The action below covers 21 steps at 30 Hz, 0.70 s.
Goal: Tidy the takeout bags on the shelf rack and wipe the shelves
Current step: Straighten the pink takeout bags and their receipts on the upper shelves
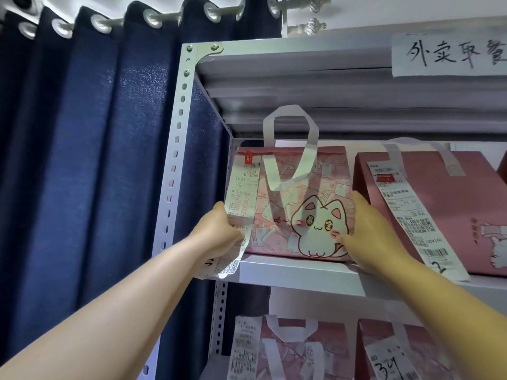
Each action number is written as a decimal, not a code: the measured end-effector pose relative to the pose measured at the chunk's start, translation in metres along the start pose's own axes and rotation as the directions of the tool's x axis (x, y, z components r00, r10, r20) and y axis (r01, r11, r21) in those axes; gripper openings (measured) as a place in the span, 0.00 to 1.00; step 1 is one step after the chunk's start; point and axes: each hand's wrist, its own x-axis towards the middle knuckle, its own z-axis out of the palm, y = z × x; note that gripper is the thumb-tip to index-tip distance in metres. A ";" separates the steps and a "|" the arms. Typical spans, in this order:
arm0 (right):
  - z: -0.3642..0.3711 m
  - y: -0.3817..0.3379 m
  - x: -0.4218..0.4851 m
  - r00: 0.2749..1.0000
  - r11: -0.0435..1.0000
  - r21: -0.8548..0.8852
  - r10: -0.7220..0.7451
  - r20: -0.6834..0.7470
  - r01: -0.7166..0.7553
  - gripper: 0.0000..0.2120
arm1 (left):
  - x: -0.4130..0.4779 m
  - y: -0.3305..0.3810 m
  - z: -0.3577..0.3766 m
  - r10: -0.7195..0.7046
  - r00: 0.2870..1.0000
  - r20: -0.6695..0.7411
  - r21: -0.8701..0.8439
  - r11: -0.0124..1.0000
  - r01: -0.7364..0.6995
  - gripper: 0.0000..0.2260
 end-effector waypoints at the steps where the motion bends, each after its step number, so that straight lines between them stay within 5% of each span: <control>1: 0.000 0.001 -0.001 1.000 1.000 0.008 -0.002 -0.012 0.002 0.38 | -0.001 0.000 -0.001 0.012 1.000 0.001 -0.017 1.000 -0.012 0.20; 8: -0.008 0.007 -0.008 0.990 0.998 -0.004 -0.062 -0.129 0.062 0.30 | -0.018 0.002 -0.011 0.144 0.989 -0.024 -0.157 0.977 -0.146 0.19; 21: -0.007 0.006 -0.014 0.969 0.994 -0.027 -0.113 -0.221 0.109 0.35 | -0.027 0.001 -0.030 0.196 0.981 -0.003 -0.371 0.910 -0.183 0.16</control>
